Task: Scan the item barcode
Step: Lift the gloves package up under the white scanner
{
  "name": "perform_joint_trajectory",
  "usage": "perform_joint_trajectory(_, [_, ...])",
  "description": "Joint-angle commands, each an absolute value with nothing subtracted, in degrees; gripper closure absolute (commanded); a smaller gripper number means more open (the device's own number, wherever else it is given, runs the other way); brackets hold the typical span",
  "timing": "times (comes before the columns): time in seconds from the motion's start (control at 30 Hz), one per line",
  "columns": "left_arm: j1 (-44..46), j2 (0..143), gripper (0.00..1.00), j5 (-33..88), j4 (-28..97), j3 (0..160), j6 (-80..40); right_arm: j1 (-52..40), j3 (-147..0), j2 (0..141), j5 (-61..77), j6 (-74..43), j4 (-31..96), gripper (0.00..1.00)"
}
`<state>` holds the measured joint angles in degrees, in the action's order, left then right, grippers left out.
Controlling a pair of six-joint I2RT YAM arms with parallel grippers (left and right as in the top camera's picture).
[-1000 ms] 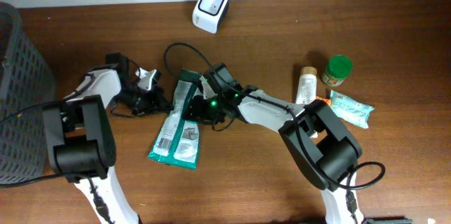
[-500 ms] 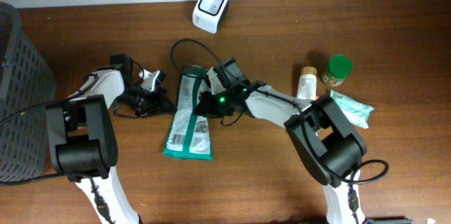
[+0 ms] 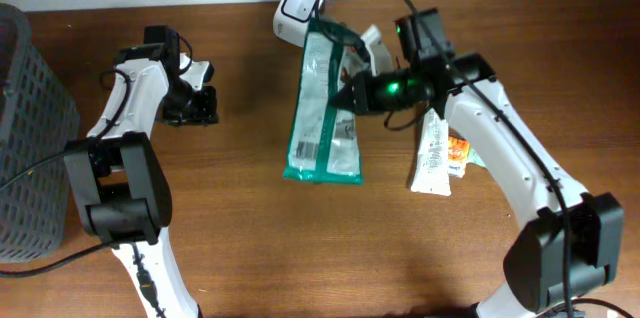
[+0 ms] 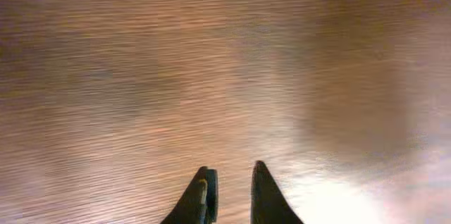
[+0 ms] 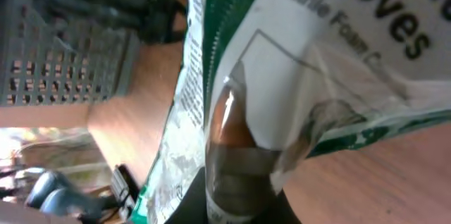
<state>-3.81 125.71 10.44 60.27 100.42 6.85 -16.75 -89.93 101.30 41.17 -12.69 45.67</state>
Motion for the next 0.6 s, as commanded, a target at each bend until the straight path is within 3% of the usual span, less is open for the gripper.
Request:
perform_joint_trajectory(0.0, [-3.9,125.8,0.69,5.1,60.1,101.2,5.4,-17.7,-98.4,100.4,33.3,-7.8,49.2,0.96])
perform_joint_trajectory(0.07, [-3.9,125.8,0.57,5.1,60.1,101.2,5.4,-17.7,-100.5,100.4,30.5,-7.7,49.0,0.96])
perform_joint_trajectory(0.1, [-3.9,125.8,0.42,5.1,60.1,101.2,5.4,-17.7,-100.9,100.4,28.6,-7.7,48.5,0.96])
perform_joint_trajectory(0.13, [-3.9,125.8,0.11,5.1,60.1,101.2,5.4,-17.8,-101.1,100.4,25.1,-7.7,47.2,0.96])
perform_joint_trajectory(0.17, [-3.9,125.8,0.01,5.1,60.1,101.2,5.4,-18.0,-101.1,100.4,21.7,-7.7,46.2,0.96])
perform_joint_trajectory(0.37, [-3.9,125.8,0.0,5.1,60.1,101.2,5.4,-22.7,-101.1,101.3,-4.0,-2.9,33.6,0.96])
perform_joint_trajectory(0.57, [-3.9,125.8,0.01,5.1,59.7,101.2,5.4,-27.0,-101.1,108.0,-16.5,16.9,11.1,0.96])
